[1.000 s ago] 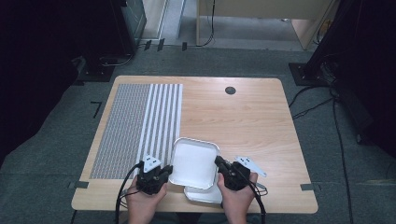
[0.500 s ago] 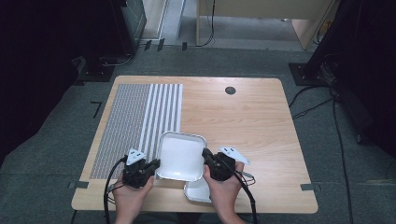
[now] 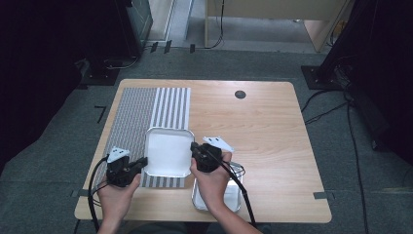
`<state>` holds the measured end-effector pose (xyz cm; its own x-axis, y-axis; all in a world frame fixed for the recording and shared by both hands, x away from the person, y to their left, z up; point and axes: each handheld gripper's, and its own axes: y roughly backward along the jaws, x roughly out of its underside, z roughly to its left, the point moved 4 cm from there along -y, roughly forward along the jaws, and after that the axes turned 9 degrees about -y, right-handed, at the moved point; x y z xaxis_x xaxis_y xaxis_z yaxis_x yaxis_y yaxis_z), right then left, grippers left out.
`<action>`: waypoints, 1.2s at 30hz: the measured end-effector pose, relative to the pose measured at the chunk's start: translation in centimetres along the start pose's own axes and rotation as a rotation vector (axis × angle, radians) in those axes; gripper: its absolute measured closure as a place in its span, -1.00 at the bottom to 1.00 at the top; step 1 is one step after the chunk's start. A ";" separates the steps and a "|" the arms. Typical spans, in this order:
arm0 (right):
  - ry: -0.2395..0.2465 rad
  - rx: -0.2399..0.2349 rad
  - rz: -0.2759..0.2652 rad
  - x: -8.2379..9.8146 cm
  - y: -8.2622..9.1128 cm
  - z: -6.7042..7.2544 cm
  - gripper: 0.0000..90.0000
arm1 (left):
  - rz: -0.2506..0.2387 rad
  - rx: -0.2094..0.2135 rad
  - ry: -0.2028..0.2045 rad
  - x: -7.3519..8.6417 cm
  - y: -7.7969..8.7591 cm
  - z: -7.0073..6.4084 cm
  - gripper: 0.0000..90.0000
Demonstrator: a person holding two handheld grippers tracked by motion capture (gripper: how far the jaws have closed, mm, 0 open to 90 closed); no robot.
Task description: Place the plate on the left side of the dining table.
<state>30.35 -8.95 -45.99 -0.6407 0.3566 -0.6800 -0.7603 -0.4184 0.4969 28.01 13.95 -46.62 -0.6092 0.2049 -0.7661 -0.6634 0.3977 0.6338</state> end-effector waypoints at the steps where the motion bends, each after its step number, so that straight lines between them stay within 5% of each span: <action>1: 0.000 -0.002 0.004 -0.1 -0.3 0.3 0.99 | -0.005 -0.011 -0.005 -0.1 0.0 0.3 1.00; 19: 0.027 -0.001 0.065 -1.1 -6.5 3.9 1.00 | -0.004 -0.076 0.041 -0.7 -1.0 5.9 1.00; 36: 0.046 0.024 0.131 -1.6 -12.2 3.8 0.97 | 0.067 -0.102 0.085 -1.3 -4.0 9.2 1.00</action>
<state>40.28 -1.23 -48.90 -0.7294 0.2609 -0.6323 -0.6731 -0.4386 0.5955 35.46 20.31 -49.12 -0.6852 0.1502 -0.7127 -0.6581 0.2916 0.6942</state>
